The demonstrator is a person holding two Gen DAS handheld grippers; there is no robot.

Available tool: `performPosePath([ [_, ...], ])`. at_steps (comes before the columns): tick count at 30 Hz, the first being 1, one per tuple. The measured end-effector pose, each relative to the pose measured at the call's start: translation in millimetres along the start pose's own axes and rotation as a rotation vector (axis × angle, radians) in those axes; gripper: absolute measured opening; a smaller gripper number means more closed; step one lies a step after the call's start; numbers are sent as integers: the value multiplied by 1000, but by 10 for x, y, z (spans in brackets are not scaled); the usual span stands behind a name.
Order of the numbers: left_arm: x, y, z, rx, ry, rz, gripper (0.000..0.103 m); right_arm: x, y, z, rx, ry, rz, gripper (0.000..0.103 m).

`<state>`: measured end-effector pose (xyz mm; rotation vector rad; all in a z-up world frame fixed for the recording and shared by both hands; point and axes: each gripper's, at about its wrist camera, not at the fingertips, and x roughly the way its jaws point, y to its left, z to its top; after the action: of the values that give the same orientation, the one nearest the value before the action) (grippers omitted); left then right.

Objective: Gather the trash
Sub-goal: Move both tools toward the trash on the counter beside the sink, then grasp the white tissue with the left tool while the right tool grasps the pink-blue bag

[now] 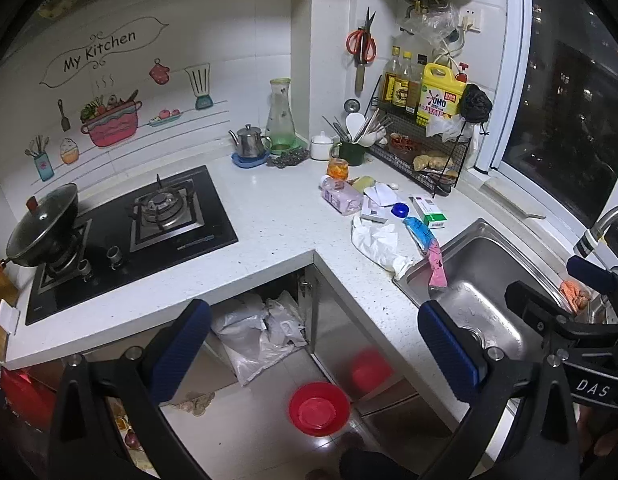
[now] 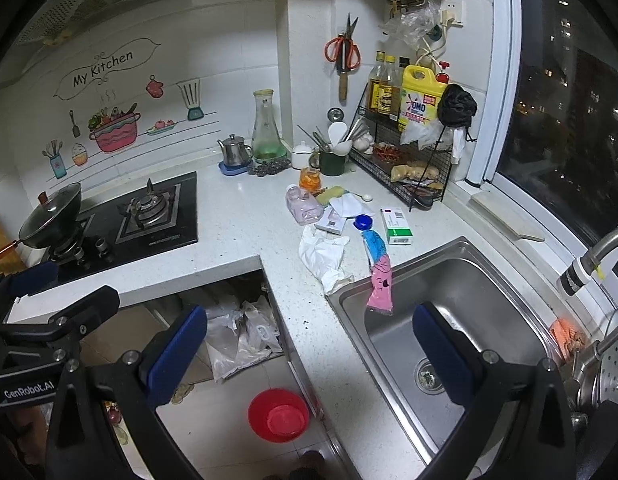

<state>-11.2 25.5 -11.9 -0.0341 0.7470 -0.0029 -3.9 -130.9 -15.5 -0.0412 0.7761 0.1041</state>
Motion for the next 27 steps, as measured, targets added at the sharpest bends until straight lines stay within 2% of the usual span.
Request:
performPosePath([
  [7, 471, -65, 252, 29, 50, -18, 103, 221, -127, 119, 22, -1, -85, 103],
  [10, 708, -104, 383, 36, 61, -38, 103, 393, -211, 167, 41, 20, -73, 103],
  [13, 1030, -169, 550, 43, 88, -58, 103, 663, -290, 247, 54, 54, -78, 103],
  [23, 2308, -532, 928, 77, 269, -131, 103, 1744, -724, 547, 75, 221, -95, 103],
  [27, 2803, -667, 982, 96, 330, -104, 103, 2186, -918, 607, 76, 301, -104, 103],
])
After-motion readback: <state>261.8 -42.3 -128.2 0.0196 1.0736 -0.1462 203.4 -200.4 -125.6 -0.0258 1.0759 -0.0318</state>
